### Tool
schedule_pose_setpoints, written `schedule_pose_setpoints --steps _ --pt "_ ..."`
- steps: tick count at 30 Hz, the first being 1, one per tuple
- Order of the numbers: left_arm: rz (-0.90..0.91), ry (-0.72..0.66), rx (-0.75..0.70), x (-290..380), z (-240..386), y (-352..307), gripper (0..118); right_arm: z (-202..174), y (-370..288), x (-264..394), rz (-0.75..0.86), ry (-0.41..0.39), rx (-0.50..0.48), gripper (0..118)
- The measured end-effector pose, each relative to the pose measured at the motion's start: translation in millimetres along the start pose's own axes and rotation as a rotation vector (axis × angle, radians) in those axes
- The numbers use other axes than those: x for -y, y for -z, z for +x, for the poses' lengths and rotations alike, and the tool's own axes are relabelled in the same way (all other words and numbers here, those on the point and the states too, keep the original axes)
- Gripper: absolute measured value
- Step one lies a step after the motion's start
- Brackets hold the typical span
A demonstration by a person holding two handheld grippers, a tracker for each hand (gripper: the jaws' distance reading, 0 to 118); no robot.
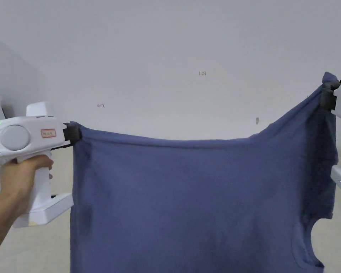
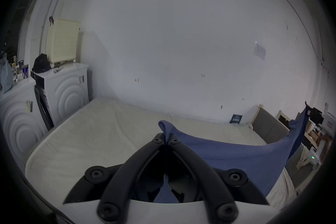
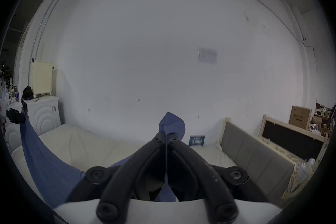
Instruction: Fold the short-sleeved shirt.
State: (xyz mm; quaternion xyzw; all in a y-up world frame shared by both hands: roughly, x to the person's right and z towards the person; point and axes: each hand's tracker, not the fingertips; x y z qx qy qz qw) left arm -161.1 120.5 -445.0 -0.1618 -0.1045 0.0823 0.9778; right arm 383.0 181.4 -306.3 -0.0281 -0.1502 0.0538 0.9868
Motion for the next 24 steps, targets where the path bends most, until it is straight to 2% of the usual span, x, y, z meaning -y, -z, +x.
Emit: schedule_pose_setpoints --steps 9,13,19,24 --pt "0.165 0.032 -0.051 -92 20 28 2 6 46 -82 0.129 0.086 -0.014 2" --pt "0.242 0.014 -0.071 -117 24 43 2 4 62 -91 0.169 0.094 -0.006 2" --pt "0.236 0.035 -0.089 -102 19 87 2 2 97 -52 0.157 0.14 -0.043 2" --pt "0.104 0.044 -0.11 -43 5 135 2 -5 134 20 0.015 0.147 -0.068 2"
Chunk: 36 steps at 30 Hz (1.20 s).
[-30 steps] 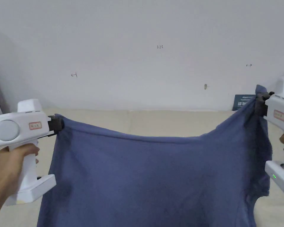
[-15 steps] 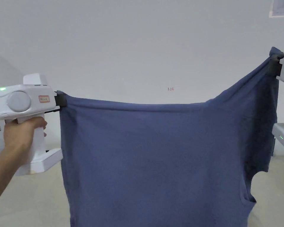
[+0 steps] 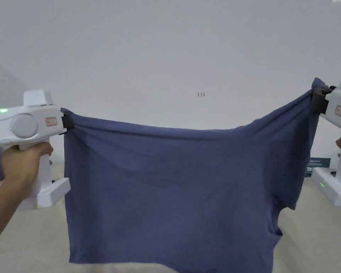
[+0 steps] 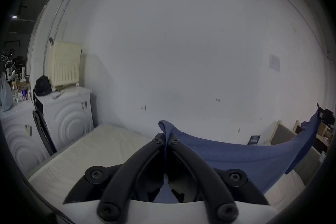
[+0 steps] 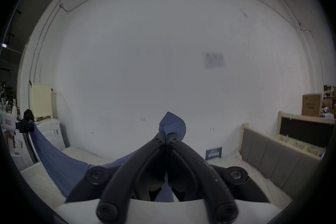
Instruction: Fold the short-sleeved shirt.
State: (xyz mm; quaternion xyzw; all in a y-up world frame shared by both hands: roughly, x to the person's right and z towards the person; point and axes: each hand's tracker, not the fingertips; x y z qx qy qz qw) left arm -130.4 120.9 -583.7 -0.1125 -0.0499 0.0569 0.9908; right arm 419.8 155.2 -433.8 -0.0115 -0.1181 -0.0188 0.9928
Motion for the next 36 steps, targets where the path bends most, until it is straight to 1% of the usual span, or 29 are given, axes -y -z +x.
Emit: schedule_pose_setpoints --steps 1,2,4,9,10,11,13,17,22,24,28,31,35,36 --pt "-0.023 0.001 -0.01 15 -2 7 2 1 4 14 -0.018 0.005 -0.005 2" --pt "-0.054 0.006 -0.015 31 -4 15 2 13 27 37 -0.048 0.011 -0.002 2" --pt "-0.107 0.001 -0.019 64 -10 25 2 18 39 70 -0.104 0.017 -0.002 2" --pt "-0.236 0.02 -0.032 143 -25 29 2 27 43 151 -0.239 0.016 -0.007 2" --pt "-0.261 0.016 -0.03 156 -29 26 2 14 20 158 -0.265 0.015 -0.009 2" --pt "-0.286 0.007 -0.029 169 -32 22 2 11 9 170 -0.271 0.016 -0.012 2" --pt "-0.325 0.0 -0.035 194 -41 10 2 9 -8 190 -0.318 0.015 -0.021 2" --pt "-0.403 -0.002 -0.038 239 -56 -27 2 2 -72 226 -0.393 0.023 -0.047 2" --pt "-0.495 0.025 -0.044 287 -72 -84 2 7 -144 260 -0.486 0.062 -0.073 2" --pt "-0.535 0.015 -0.057 307 -83 -103 2 8 -177 275 -0.522 0.07 -0.077 2" --pt "-0.592 -0.001 -0.069 338 -96 -147 2 13 -237 302 -0.624 0.119 -0.085 2" --pt "-0.639 -0.002 -0.091 360 -106 -175 2 15 -278 324 -0.702 0.108 -0.087 2" --pt "-0.703 -0.002 -0.112 390 -123 -208 2 19 -324 352 -0.835 0.125 -0.087 2" --pt "-0.713 0.0 -0.121 397 -124 -219 2 20 -334 359 -0.868 0.125 -0.103 2"
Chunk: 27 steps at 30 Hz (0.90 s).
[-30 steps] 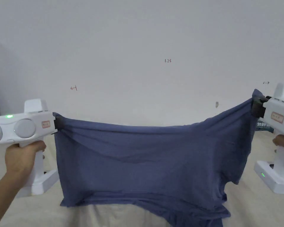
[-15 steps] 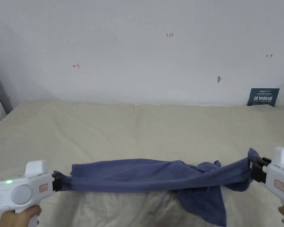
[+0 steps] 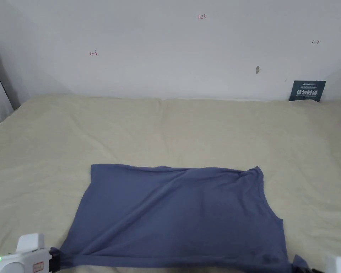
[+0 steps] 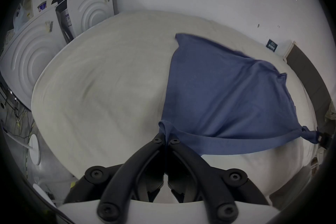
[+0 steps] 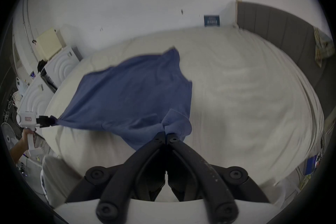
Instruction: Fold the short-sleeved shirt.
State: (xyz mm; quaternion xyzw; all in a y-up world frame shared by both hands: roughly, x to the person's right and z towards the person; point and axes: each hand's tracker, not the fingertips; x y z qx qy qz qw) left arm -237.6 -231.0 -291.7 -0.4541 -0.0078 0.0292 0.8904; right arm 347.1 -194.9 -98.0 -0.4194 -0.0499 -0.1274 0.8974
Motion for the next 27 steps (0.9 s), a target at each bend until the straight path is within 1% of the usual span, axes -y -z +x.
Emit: schedule_pose_setpoints --steps 3,5,6,8,10,11,12,14,16,17,18,19,20,21,22,23,24,25,26,27 --pt "-0.041 -0.023 -0.005 22 -13 1 2 0 3 32 -0.085 -0.016 0.023 2" --pt "-0.063 -0.025 -0.006 34 -18 3 2 2 9 47 -0.142 0.008 0.024 2" --pt "-0.08 -0.017 -0.016 38 -19 5 2 -7 10 55 -0.178 0.02 0.026 2" --pt "-0.101 -0.008 -0.028 45 -19 5 2 -10 20 65 -0.227 0.02 0.04 2" --pt "-0.109 -0.019 -0.022 49 -21 7 2 -4 39 68 -0.287 0.036 0.051 2" --pt "-0.107 -0.03 -0.023 48 -21 6 2 -2 46 68 -0.314 0.065 0.05 2" --pt "-0.106 -0.041 -0.023 48 -21 7 2 -1 52 67 -0.329 0.076 0.05 2" --pt "-0.118 -0.044 -0.023 44 -22 8 2 0 57 63 -0.321 0.072 0.059 2" --pt "-0.125 -0.03 -0.027 44 -19 9 3 -1 55 59 -0.334 0.046 0.067 3" --pt "-0.127 -0.026 -0.03 44 -18 10 7 -1 54 59 -0.331 0.043 0.066 3" --pt "-0.126 -0.022 -0.032 44 -17 10 21 -6 49 61 -0.329 0.036 0.069 4" --pt "-0.12 -0.017 -0.041 44 -15 9 46 -8 46 59 -0.322 0.022 0.068 11" --pt "-0.111 -0.012 -0.061 45 -13 7 80 -9 43 56 -0.312 0.012 0.069 26" --pt "-0.111 -0.002 -0.076 43 -11 5 113 -11 37 51 -0.289 0.011 0.073 60" --pt "-0.119 0.002 -0.074 39 -10 2 118 -11 33 48 -0.266 0.009 0.075 83" --pt "-0.116 0.0 -0.066 35 -8 -4 118 -12 27 40 -0.232 0.01 0.063 97" --pt "-0.057 -0.005 -0.046 30 -5 -16 118 -15 20 30 -0.181 0.014 0.057 103" --pt "0.006 -0.007 -0.02 23 -1 -27 118 -17 12 21 -0.137 0.017 0.058 103" --pt "0.054 -0.014 0.002 15 3 -38 116 -21 1 10 -0.07 0.015 0.053 113" --pt "0.091 -0.028 0.013 4 9 -50 114 -26 -10 -4 0.006 0.006 0.044 112"
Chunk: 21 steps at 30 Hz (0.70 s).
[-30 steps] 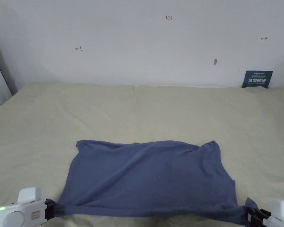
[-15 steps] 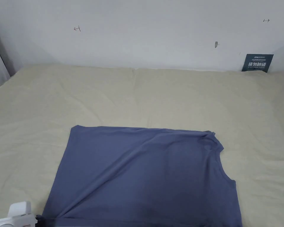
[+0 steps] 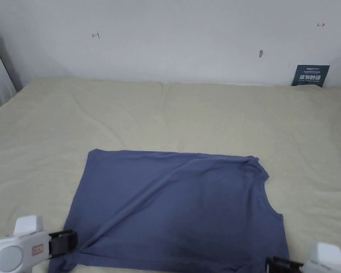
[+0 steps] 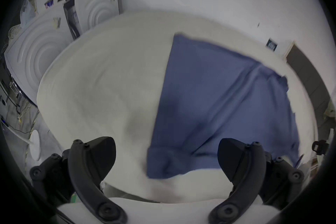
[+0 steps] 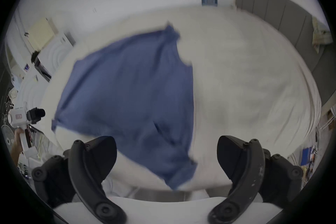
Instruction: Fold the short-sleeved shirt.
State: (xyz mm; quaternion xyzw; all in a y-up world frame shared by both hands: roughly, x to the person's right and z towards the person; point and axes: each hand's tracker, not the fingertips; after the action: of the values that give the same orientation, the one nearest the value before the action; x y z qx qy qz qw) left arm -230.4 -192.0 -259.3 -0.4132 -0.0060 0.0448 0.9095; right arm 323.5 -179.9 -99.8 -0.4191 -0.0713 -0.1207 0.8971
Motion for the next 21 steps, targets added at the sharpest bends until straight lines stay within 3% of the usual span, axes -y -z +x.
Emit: schedule_pose_setpoints --steps 7,12,14,16,17,18,19,20,21 --pt "0.431 0.052 0.084 -52 55 -84 114 -39 -72 -68 0.47 -0.082 0.038 112" --pt "0.65 0.104 0.099 -58 90 -118 114 -57 -100 -79 0.686 -0.115 0.08 111" --pt "0.7 0.118 0.106 -55 97 -121 110 -62 -106 -77 0.735 -0.128 0.091 103" --pt "0.722 0.114 0.112 -50 104 -125 93 -70 -112 -74 0.758 -0.143 0.113 74" --pt "0.73 0.116 0.115 -48 105 -124 83 -73 -113 -73 0.752 -0.149 0.115 54" --pt "0.736 0.119 0.118 -46 107 -125 62 -74 -114 -72 0.754 -0.153 0.12 26" --pt "0.742 0.125 0.122 -44 109 -127 41 -75 -113 -72 0.758 -0.159 0.125 12" --pt "0.748 0.133 0.125 -42 111 -128 15 -76 -112 -71 0.758 -0.163 0.137 6" --pt "0.749 0.141 0.12 -42 113 -128 1 -76 -112 -70 0.758 -0.168 0.135 3"
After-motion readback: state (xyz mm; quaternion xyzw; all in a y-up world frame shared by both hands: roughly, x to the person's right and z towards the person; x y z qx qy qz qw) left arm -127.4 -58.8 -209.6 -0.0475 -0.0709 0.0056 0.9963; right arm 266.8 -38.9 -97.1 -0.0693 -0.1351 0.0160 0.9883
